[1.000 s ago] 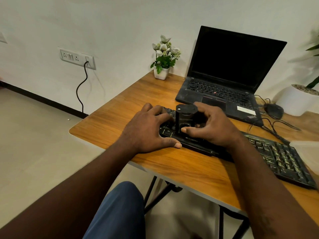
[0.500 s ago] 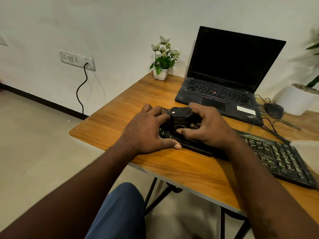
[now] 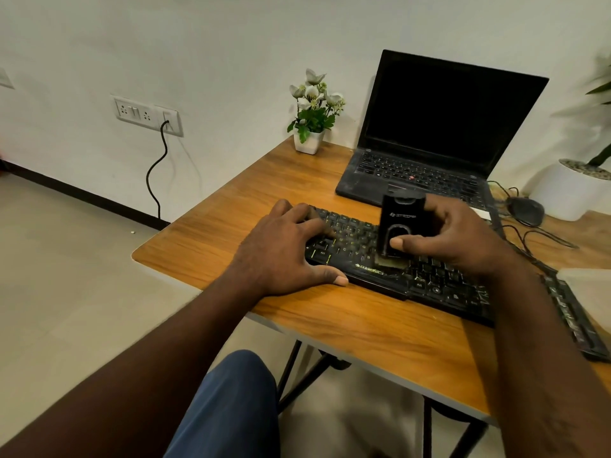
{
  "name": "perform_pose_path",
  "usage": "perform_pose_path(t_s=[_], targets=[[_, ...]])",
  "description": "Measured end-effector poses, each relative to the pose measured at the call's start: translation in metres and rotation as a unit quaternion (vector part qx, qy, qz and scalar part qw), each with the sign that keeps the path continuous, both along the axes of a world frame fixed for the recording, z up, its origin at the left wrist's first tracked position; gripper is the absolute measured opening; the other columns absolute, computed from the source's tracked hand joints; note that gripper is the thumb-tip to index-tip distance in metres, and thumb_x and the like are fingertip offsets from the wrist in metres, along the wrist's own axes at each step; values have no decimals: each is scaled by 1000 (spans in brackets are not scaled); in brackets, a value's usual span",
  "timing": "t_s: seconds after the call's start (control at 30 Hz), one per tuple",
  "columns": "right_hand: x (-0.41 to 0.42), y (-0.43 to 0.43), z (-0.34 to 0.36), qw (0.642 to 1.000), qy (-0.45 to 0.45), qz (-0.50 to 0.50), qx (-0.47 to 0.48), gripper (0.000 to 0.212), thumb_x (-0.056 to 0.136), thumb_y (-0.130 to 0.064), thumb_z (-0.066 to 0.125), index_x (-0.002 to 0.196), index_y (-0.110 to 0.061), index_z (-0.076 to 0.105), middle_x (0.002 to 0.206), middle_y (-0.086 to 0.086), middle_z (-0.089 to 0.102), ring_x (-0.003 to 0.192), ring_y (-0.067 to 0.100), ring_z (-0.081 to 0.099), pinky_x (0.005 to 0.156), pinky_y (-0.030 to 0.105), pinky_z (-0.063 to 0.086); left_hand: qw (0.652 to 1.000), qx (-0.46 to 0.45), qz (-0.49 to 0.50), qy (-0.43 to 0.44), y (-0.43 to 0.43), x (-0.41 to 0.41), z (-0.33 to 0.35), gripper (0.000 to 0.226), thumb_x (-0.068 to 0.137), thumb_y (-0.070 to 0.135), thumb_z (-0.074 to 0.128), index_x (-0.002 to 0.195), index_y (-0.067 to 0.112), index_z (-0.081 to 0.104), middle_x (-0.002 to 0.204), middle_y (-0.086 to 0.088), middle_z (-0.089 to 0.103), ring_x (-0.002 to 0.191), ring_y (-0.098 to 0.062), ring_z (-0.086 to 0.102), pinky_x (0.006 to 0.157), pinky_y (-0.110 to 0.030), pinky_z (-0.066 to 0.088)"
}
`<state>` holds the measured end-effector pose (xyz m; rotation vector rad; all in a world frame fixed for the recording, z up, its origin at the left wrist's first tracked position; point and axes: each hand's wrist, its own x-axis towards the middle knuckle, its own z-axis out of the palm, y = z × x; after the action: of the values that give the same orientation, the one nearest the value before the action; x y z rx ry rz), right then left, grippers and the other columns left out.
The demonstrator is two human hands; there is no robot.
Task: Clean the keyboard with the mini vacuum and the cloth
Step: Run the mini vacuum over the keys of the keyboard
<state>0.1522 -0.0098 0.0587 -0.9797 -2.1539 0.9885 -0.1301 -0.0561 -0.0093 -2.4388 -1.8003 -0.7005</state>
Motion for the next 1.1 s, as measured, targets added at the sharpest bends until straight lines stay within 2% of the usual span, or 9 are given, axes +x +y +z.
perform_pose_path(t_s=[0.13,0.27,0.4,0.47,0.57,0.7,0.87,1.0,1.1], targets=[[-35,-6,-10,998,-1,61,21,45,78,-21,89,114,-34,67,105,-10,73,97,14,71,82,26,59,1000,3,1,3,-1,0,-1,98,64,101,48,138,38,54,132,11,52,122,-13,37,92,-38,49],[-48,-5,-18,994,-5,15,110,34,80,-21,87,107,-30,68,99,-13,72,93,10,70,78,28,58,1000,1,5,3,0,0,-1,101,63,102,47,139,35,55,132,11,52,122,-13,37,92,-39,50],[-43,-6,-20,997,8,75,25,44,79,-21,88,116,-39,69,109,-5,74,98,23,71,82,38,61,1000,0,3,6,-1,0,-1,102,63,102,46,138,34,55,132,10,52,122,-13,37,92,-40,50],[-41,-5,-19,997,-7,44,62,46,78,-29,86,118,-40,68,111,-10,73,101,16,71,86,37,61,1000,-4,6,8,0,0,0,103,63,102,45,140,34,55,133,11,51,124,-14,36,93,-40,50],[-38,-1,-18,994,-2,-33,108,43,80,-21,87,116,-32,68,108,-15,73,99,5,70,86,34,59,1000,-5,6,5,0,0,0,103,63,102,47,141,36,54,134,13,51,125,-13,36,95,-39,49],[-37,-3,-21,999,-8,30,24,54,79,-26,88,128,-32,66,113,-5,74,100,16,72,85,42,62,1000,-1,2,2,-1,0,0,102,62,102,46,139,36,55,131,12,51,122,-13,36,94,-40,49],[-47,-1,-24,989,-13,-70,127,47,80,-31,87,122,-25,67,107,-4,73,98,15,71,82,49,61,1000,-2,7,9,0,0,0,104,62,103,44,141,36,54,133,12,51,123,-13,36,95,-40,49],[-44,-6,-22,999,1,29,21,49,81,-26,87,123,-38,66,112,2,74,101,33,70,84,56,59,1000,2,1,7,-1,0,0,100,64,99,48,139,34,55,132,10,51,121,-14,36,92,-39,49],[-44,-3,-23,993,-20,-62,96,49,80,-32,87,124,-32,66,109,-6,73,99,13,71,84,47,62,1000,2,0,3,-1,0,0,99,63,101,46,139,37,55,132,12,52,122,-13,36,93,-38,48]])
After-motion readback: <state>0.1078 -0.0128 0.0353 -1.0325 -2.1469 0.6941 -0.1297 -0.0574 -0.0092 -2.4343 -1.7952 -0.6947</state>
